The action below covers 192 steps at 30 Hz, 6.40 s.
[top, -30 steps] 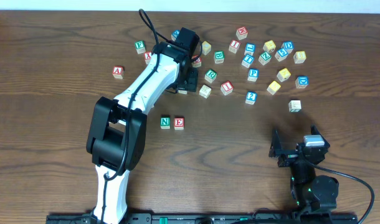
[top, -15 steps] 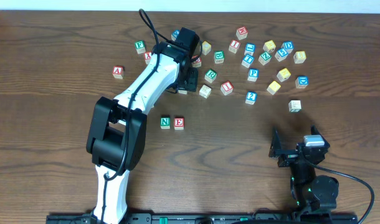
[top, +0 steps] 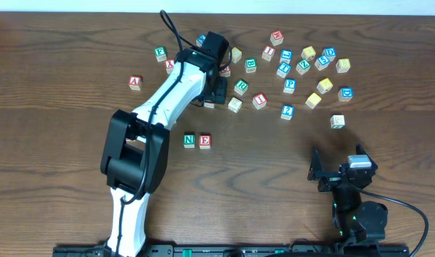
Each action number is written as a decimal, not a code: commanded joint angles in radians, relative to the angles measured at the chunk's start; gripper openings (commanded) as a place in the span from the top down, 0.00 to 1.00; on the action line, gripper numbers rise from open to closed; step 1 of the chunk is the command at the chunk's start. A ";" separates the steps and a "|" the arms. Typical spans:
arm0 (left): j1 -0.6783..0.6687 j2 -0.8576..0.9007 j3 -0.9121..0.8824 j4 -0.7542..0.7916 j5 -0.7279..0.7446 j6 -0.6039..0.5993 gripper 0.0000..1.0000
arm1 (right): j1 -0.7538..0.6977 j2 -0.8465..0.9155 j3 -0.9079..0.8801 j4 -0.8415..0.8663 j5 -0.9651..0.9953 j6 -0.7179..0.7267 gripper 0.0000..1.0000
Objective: Spell out NEURIPS
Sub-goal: 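Lower the left gripper around the red U block and close, then lift the red U block and carry it toward the E block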
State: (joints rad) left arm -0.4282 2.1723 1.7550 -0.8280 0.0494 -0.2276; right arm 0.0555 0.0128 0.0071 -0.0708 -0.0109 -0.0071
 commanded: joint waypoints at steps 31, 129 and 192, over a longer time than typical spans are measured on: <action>0.002 0.072 0.044 -0.001 -0.011 0.018 0.52 | -0.008 -0.004 -0.001 -0.005 0.001 0.014 0.01; 0.002 0.093 0.045 0.012 -0.012 0.018 0.71 | -0.008 -0.004 -0.001 -0.005 0.001 0.014 0.01; -0.335 -0.256 -0.283 -0.055 -0.087 -0.287 0.90 | -0.008 -0.004 -0.001 -0.005 0.001 0.014 0.01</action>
State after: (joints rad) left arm -0.7460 1.9438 1.5211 -0.9051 -0.0147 -0.4568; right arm 0.0555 0.0128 0.0071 -0.0708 -0.0109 -0.0074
